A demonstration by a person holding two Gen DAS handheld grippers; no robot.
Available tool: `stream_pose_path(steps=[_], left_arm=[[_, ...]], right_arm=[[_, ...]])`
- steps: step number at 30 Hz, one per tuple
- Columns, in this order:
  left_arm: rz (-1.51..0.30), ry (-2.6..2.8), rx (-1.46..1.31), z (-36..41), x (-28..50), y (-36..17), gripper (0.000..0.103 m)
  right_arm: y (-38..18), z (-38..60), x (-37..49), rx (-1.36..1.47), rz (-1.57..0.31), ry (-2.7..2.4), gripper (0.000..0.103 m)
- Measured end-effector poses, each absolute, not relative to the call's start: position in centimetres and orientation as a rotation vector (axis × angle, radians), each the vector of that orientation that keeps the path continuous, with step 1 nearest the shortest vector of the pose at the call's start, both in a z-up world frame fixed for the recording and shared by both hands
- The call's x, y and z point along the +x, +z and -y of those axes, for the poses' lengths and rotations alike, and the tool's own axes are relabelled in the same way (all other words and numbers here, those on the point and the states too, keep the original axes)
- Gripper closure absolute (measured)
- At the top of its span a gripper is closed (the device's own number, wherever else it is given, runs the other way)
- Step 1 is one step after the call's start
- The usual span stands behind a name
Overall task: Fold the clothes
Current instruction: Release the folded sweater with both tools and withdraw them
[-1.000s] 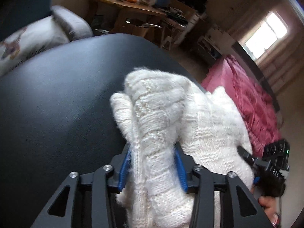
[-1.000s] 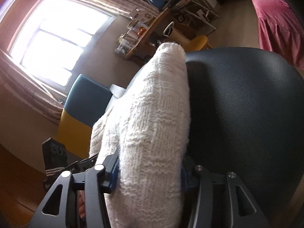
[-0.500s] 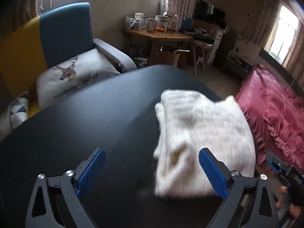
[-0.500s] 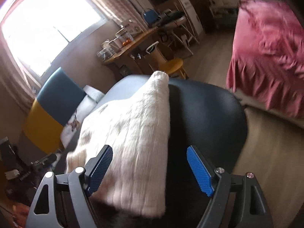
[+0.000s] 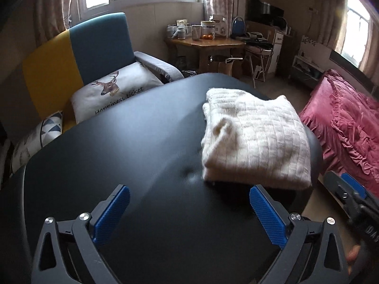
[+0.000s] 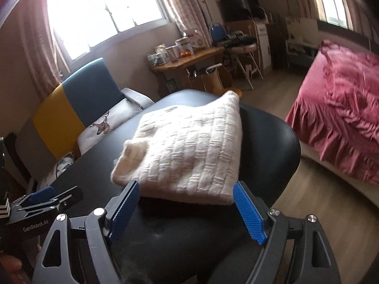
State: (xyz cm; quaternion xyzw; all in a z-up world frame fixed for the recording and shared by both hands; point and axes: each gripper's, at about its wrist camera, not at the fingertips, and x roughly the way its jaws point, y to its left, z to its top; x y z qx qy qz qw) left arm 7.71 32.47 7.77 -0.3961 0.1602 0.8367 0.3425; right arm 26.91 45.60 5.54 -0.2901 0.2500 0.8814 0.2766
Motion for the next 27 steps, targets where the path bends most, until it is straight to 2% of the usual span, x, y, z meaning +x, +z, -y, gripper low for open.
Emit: stream_pose_path(steps=[12, 27], left_arm=[[-0.452, 2.158, -0.997, -31.2, 10.4, 7.6, 0.0], [-0.392, 2.181, -0.944, -31.0, 11.2, 7.4, 0.0]], right_arm=[[5.2, -43.1, 26.6, -0.821, -0.587, 2.416, 0.021], [4.3, -43.5, 27.6, -0.819, -0.609, 2.382, 0.021]])
